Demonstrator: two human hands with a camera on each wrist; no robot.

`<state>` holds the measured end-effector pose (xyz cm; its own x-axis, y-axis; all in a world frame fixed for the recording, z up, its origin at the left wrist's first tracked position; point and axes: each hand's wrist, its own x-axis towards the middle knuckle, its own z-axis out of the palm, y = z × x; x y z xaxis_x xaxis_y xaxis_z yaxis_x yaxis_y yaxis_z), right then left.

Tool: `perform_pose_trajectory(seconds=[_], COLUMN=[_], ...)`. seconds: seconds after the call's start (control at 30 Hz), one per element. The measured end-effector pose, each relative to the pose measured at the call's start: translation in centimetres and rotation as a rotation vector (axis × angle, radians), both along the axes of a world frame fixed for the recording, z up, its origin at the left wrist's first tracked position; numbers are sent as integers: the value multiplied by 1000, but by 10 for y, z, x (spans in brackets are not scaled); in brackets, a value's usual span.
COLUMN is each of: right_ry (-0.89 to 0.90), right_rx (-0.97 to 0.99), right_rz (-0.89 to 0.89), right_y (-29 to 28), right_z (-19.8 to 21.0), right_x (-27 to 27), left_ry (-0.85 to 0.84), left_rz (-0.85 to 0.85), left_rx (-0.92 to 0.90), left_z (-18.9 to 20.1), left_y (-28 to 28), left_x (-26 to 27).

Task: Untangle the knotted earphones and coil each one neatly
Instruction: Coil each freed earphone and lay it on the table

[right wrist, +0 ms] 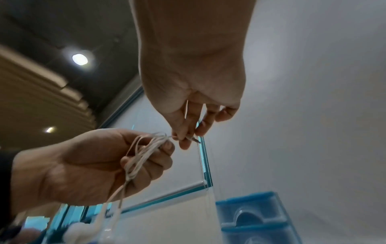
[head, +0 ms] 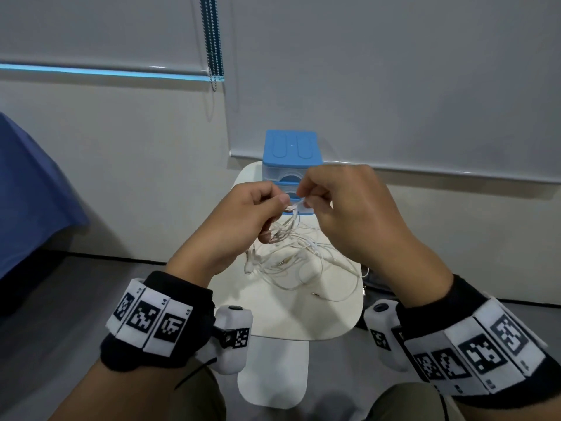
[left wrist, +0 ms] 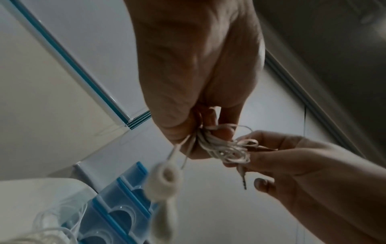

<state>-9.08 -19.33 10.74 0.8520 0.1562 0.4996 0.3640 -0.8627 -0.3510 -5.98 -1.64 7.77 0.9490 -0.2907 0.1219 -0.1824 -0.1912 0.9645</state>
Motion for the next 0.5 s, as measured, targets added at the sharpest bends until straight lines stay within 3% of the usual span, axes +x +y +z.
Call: perform_pose_trajectory(seconds=[0.1,0.2,0.37,0.5], right_ry=[-65,28,194,356], right_rx=[145,398,720,957], right_rz=[43,93,171,206], right_y=[-1,0,4,6], right_z=[-2,-2,-10,-17], right_x=[-2,2,11,9], left_ry=[88,81,-44,-193], left_rz=[-88,-128,1,115], left_rx=[-172,-307,-353,-247], left_z=[10,14,5,-5], left_y=[1,-1,-11,-16], left_x=[-5,-8,-8,-8])
